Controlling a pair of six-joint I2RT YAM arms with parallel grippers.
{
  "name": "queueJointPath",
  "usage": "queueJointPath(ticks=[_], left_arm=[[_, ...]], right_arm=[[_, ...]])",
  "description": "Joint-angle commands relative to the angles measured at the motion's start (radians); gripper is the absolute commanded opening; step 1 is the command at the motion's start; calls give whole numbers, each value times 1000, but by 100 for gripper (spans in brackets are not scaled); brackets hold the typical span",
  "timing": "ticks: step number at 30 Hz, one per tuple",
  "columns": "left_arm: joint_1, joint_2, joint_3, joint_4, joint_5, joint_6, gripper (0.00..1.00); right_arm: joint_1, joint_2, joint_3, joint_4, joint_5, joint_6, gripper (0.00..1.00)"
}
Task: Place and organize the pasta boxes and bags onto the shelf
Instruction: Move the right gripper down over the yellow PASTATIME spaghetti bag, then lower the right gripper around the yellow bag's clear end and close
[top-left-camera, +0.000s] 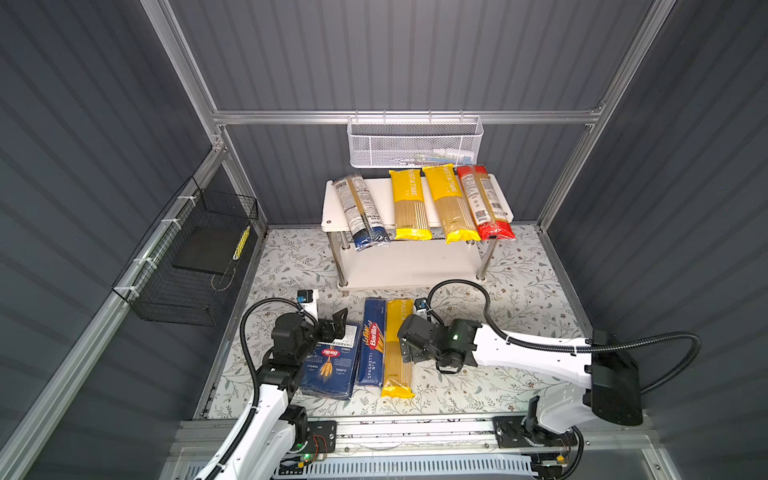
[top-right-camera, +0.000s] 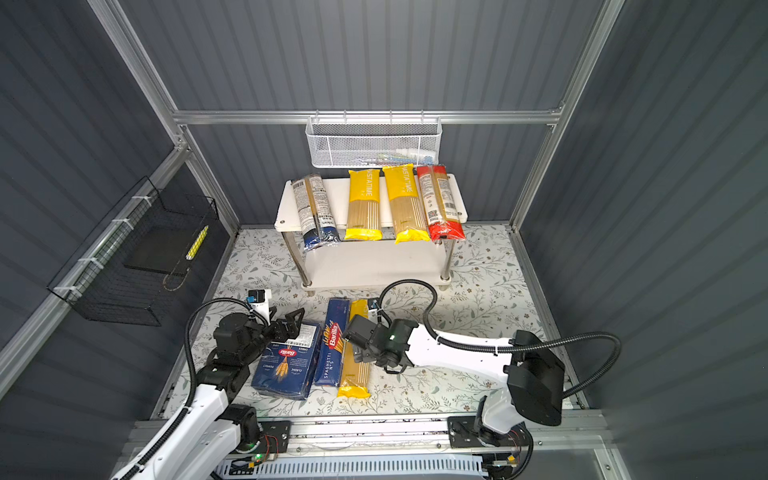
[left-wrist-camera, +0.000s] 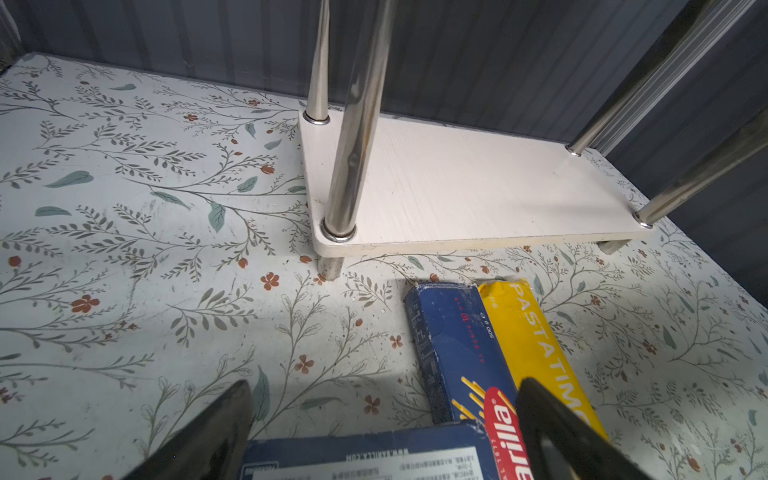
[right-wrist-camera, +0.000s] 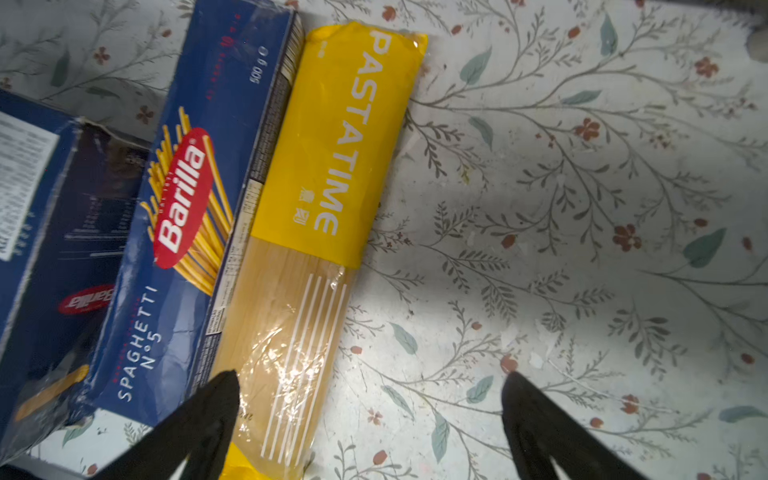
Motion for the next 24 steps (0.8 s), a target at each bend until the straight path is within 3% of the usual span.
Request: queueJointPath(ticks=[1,5,11,16,22,24], left_arm=[[-4,14,-3,21,36,16,100],[-4,10,-3,21,35,13,100],[-4,-37,-16,34,103,-43,100],[-4,-48,11,-26,124,-129,100],[-5,-57,-32,37,146,-142,100],[-4,-51,-13,14,198,-133,100]], right_arm=[[-10,36,-11,18,-34,43,99],[-25,88,9,-1,-110,4,99],[-31,178,4,124,-180,24,99],[-31,231,46,187,-198,69,99],[-31,267,74,146,-145,89,99],[-31,282,79,144,-151,80,99]])
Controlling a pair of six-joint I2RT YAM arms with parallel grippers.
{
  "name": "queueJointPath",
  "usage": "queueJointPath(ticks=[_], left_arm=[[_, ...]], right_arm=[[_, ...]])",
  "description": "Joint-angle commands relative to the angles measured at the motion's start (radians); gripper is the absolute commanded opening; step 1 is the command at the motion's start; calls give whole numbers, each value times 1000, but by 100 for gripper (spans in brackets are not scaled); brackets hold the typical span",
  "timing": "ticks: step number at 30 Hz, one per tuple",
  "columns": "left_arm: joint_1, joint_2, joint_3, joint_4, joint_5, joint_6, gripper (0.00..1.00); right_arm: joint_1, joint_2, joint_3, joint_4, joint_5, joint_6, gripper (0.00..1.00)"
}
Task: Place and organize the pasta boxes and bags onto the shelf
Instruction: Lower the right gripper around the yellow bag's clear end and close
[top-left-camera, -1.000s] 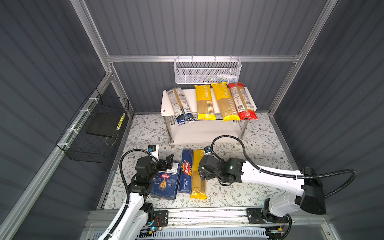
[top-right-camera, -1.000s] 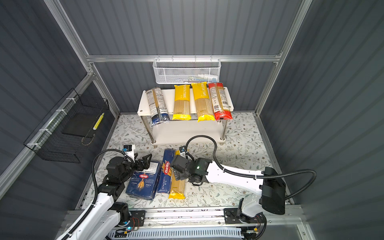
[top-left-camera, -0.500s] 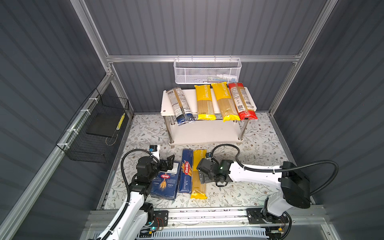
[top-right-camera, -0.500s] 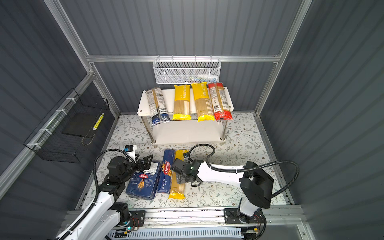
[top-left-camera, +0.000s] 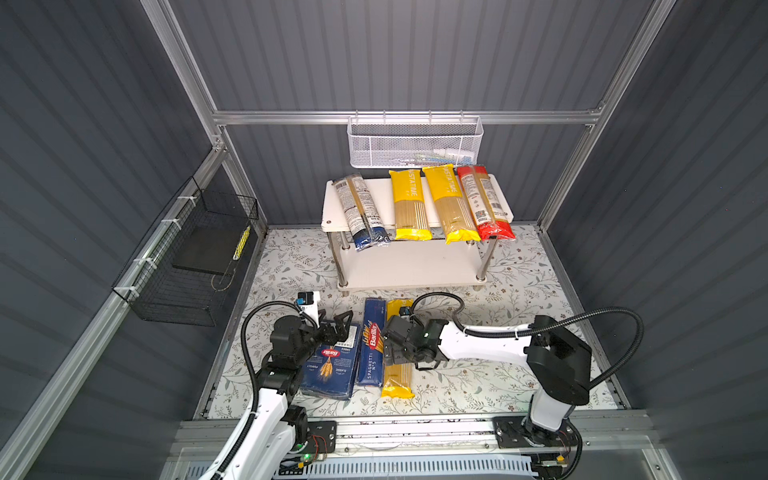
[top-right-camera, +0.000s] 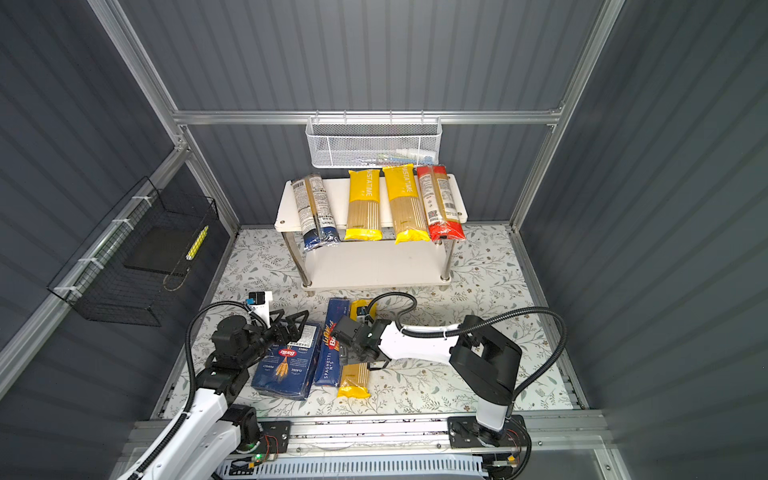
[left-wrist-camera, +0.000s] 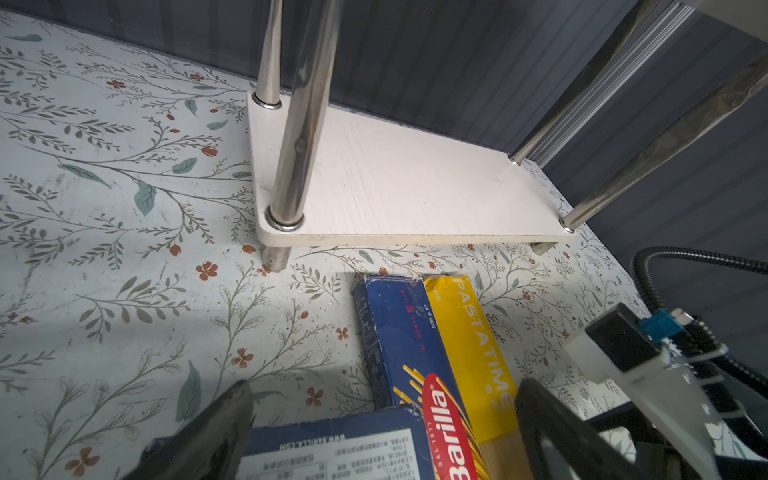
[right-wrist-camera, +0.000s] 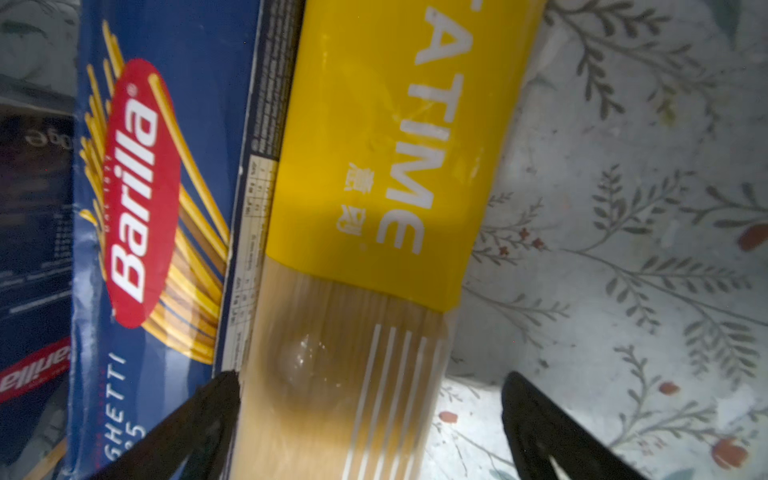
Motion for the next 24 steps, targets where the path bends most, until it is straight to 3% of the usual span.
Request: queueJointPath(ticks=[1,5,15,24], left_arm=[[-5,3,-1,30,80,-17,100],[-5,38,-19,89,164,-12,99],[-5,79,-29,140,206,5,100],[-8,179,-19,213,300,3,100]], right_arm=[[-5,36,24,-21,17,11,99],[-7,62,37,-36,14,-10,99],[-16,27,-51,-41,15,7,99],[-44,-107,-207,-28,24,18,99]])
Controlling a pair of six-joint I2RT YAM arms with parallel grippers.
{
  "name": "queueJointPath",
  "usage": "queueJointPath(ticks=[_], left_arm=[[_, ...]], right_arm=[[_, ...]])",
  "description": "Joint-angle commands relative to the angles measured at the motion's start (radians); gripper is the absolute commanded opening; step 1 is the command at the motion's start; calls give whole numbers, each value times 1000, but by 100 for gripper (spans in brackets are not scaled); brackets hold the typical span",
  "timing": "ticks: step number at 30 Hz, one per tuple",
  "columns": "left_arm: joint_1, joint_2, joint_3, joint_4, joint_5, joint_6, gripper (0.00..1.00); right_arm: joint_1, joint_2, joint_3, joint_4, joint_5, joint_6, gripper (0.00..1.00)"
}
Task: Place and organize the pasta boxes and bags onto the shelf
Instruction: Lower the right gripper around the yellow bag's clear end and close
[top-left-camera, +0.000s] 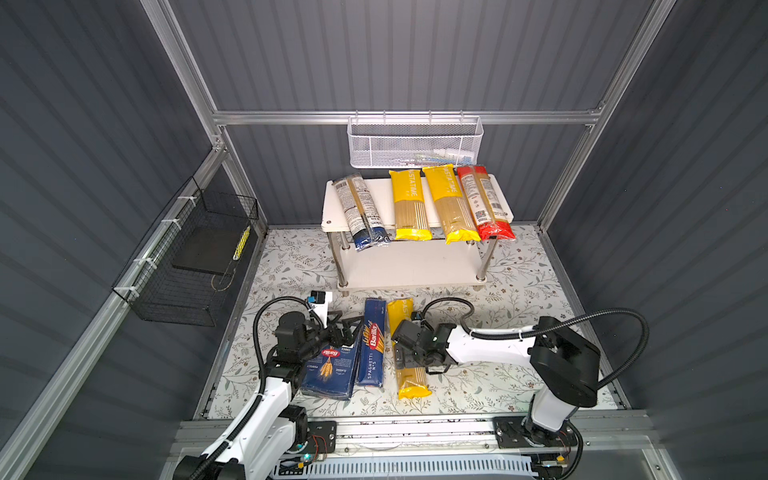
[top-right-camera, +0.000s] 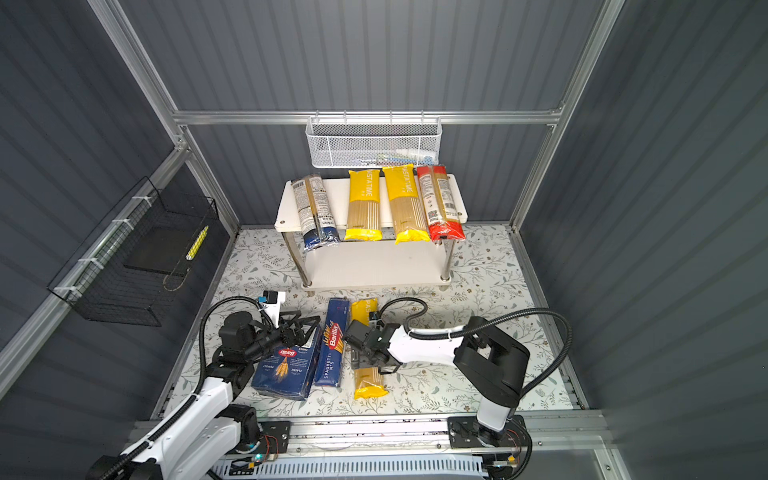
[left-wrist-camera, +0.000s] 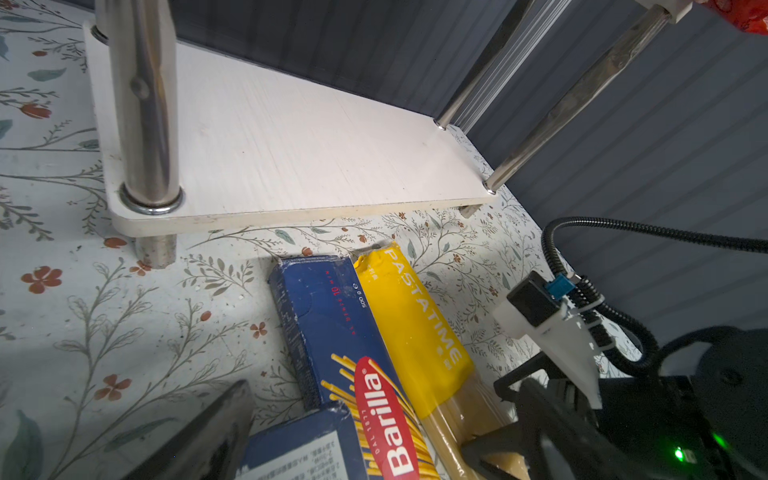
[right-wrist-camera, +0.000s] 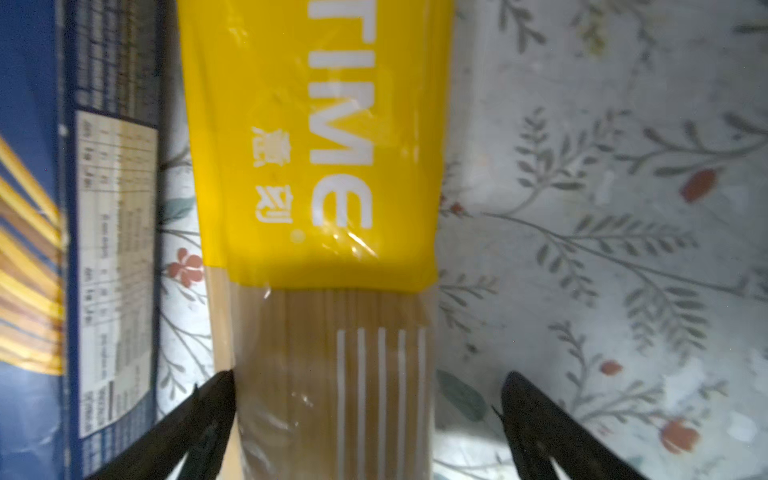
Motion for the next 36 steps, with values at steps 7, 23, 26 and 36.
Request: queueJointPath(ticks=[7,23,26,36], left_arm=[[-22,15,-5,49,47,18,100],[-75,46,10,36,24,46,99],[-75,37,9,29,14,47,100],[-76,34,8,19,-10,48,100]], right_arm=[[-8,-179,-121,2,-21,-143,99],[-4,-189,-86,17,16,-243,99],[-4,-159,-76,30,1,-257,99],[-6,-79,-49,37,-35,-268,99]])
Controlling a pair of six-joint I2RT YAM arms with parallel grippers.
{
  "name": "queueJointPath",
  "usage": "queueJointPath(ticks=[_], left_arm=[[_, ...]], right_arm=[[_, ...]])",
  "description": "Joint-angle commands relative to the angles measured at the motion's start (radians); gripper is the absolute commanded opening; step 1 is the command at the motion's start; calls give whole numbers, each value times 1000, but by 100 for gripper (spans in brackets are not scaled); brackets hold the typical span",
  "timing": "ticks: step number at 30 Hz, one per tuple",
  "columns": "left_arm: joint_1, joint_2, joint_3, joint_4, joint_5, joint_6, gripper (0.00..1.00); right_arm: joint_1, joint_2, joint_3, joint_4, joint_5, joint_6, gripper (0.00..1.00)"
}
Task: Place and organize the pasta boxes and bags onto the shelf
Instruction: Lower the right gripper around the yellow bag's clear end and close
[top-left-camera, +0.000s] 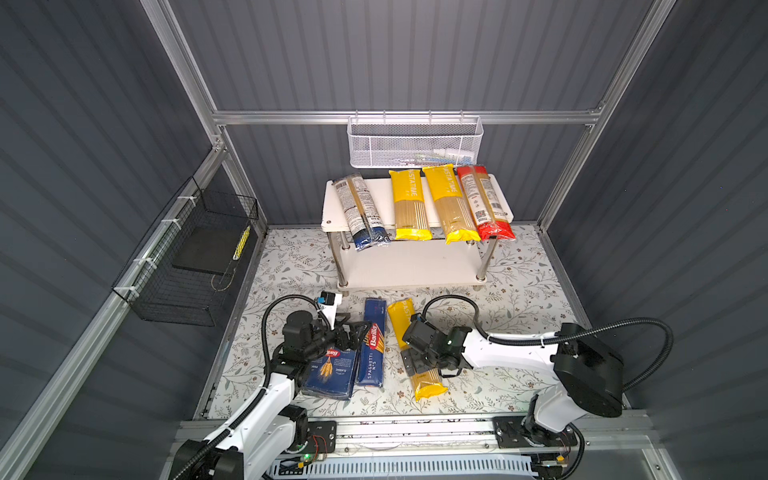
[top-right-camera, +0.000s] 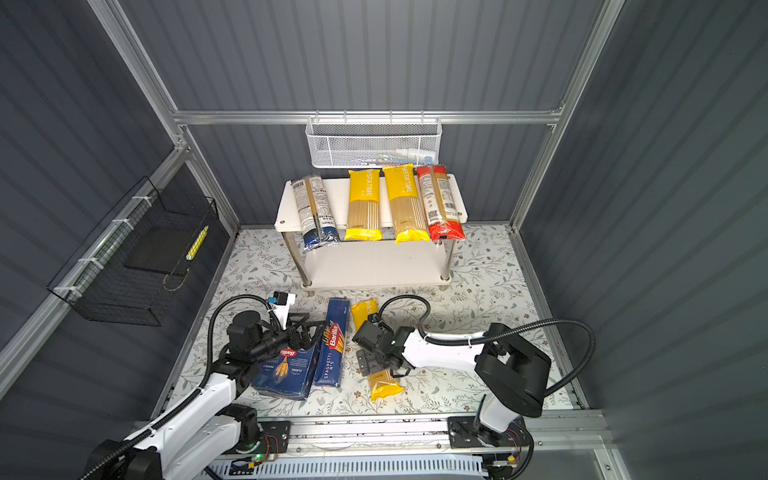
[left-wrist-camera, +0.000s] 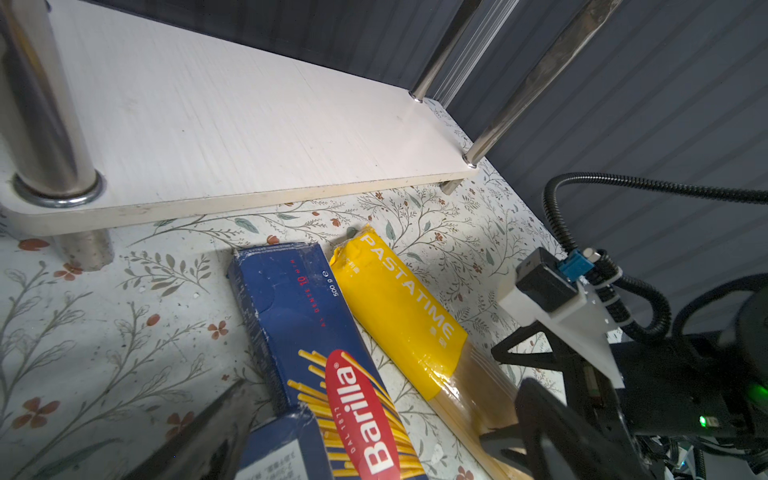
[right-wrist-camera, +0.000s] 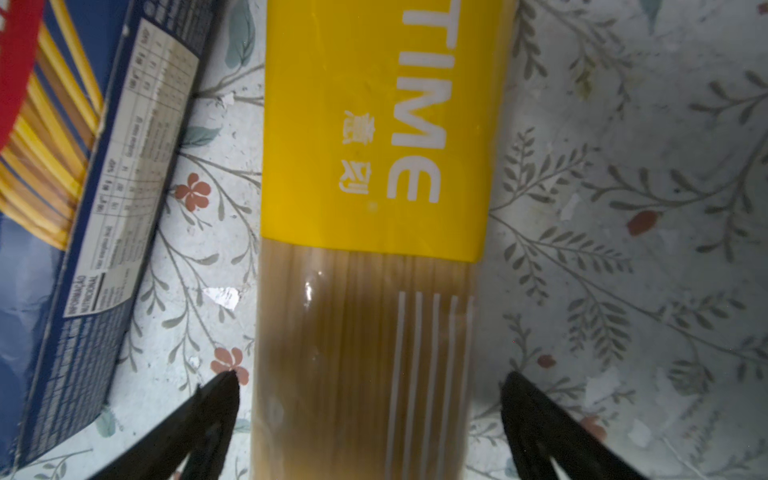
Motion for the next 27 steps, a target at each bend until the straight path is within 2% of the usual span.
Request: queueJointPath(ticks=[1,14,22,27], left_arm=[[-4,-13,10,-12,-11,22,99],[-6,-20,7,-18,-22,23,100],[-6,-21,7,-20,-24,22,100],[-6,-24,7,-21,-26,22,99]], right_arm=[[3,25,36,-5,0,-10,99],[1,106,66,-25,8,2,99],[1,117,31,-4,2,14,99],[2,124,24,-5,-3,20,91]])
